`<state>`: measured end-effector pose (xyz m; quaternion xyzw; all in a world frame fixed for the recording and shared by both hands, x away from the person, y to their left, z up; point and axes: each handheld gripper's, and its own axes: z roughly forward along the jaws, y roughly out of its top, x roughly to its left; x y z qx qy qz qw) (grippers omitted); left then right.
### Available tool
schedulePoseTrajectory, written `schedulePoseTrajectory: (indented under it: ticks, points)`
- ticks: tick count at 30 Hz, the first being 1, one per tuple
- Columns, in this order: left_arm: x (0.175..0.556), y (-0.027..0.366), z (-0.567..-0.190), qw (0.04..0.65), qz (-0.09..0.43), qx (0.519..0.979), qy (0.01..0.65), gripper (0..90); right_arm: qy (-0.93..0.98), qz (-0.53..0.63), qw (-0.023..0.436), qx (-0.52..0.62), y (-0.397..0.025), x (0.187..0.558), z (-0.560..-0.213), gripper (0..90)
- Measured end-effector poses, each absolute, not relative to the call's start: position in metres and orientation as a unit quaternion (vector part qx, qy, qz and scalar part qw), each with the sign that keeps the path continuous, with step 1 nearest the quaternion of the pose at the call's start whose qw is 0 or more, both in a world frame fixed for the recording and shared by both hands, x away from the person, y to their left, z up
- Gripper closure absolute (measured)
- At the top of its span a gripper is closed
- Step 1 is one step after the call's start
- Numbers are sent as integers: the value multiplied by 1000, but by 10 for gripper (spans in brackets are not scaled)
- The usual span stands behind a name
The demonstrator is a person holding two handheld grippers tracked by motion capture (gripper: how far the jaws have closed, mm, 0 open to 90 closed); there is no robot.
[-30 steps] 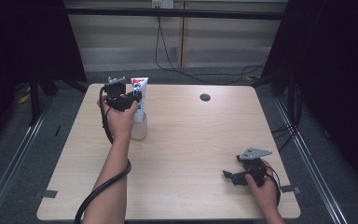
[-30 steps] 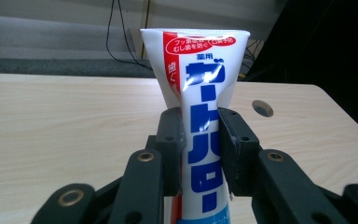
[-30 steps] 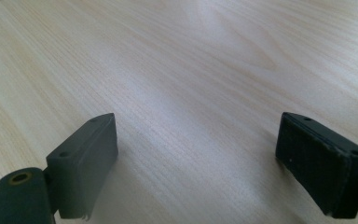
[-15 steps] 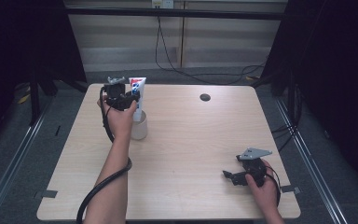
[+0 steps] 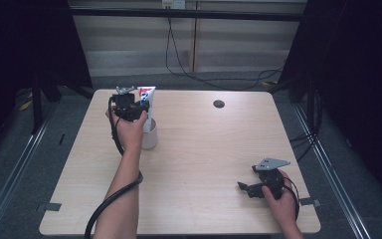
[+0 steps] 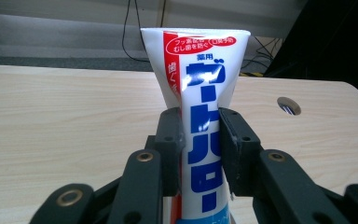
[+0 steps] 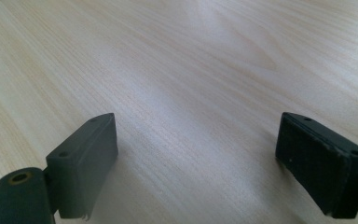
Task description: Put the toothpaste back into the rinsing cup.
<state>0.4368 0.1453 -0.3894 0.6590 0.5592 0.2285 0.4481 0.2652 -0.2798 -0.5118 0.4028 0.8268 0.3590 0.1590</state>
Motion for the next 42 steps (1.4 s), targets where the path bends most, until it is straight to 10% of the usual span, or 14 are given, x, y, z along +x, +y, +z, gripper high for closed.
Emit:
schedulePoseTrajectory:
  ticks: [42]
  points:
    - [415,142,-399,438,230,668,556,689,827,358,157,403,-279,264,-512,122]
